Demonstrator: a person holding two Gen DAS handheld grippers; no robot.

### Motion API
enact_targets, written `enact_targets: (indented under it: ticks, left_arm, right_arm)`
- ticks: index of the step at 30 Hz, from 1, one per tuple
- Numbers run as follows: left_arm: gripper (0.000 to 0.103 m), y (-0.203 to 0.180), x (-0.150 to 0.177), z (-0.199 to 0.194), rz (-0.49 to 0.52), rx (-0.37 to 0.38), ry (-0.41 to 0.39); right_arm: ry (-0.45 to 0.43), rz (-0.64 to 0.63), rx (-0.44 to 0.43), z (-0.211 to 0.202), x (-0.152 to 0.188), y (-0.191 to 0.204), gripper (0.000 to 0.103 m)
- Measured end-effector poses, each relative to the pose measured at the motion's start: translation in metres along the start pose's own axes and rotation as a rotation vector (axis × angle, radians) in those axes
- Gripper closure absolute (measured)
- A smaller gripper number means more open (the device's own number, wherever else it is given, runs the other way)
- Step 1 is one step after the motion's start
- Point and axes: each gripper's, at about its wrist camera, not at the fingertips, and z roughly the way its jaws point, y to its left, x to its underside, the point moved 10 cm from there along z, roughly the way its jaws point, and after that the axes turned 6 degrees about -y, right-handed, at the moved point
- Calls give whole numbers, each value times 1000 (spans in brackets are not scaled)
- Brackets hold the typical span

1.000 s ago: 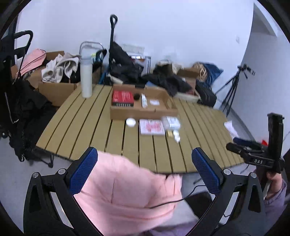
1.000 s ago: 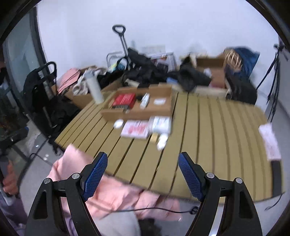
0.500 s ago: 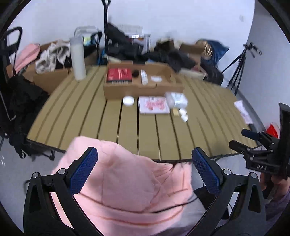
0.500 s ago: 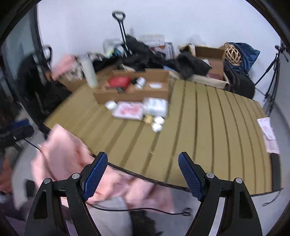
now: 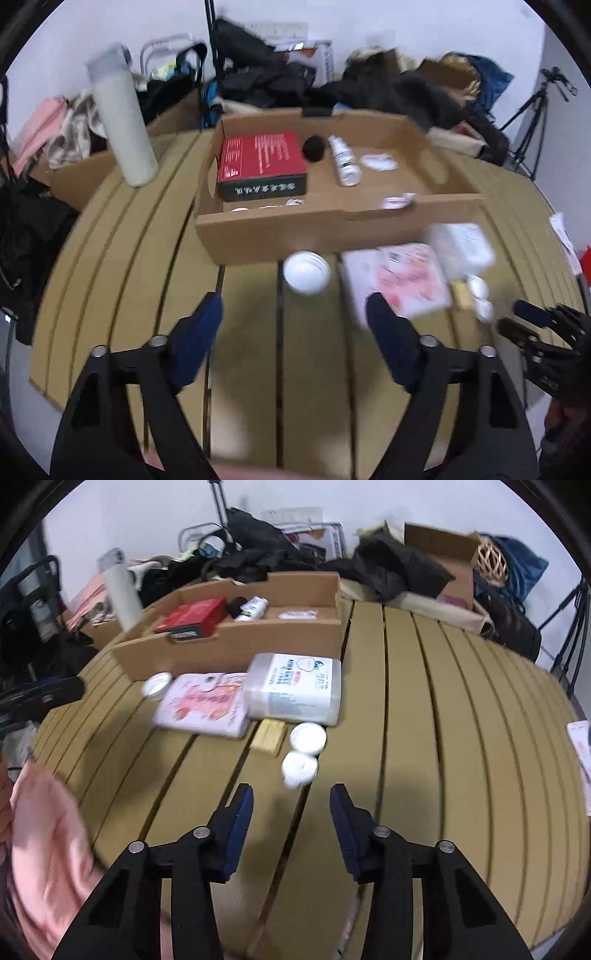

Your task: Organize objects

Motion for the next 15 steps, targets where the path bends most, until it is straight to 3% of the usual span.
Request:
enact_targets:
  ticks: [3,6,8,9,10,11,15]
  left_arm:
    - [30,6,0,33,-65,51,56]
    - [31,0,-2,51,-50,65,76]
    - [56,-4,0,62,-17,52,87]
    - [60,-7,5,67,-12,60,109]
    - [71,-10,6,70,-25,89,109]
    - [91,-11,10,72,-27,90,128]
    - [92,-8,12,65,-30,76,116]
  right_arm:
    - [4,0,29,16,-5,-7,62]
    - [17,5,45,27,-3,-11,62]
    - [8,10,36,29,-2,-11,65]
    - [4,10,32,29,-2,-11,66]
    - [0,6,32,29,-2,-10,70]
    - [-5,-4,36,28,-3,-9,75]
    - [-8,-39,40,28,-4,-4,84]
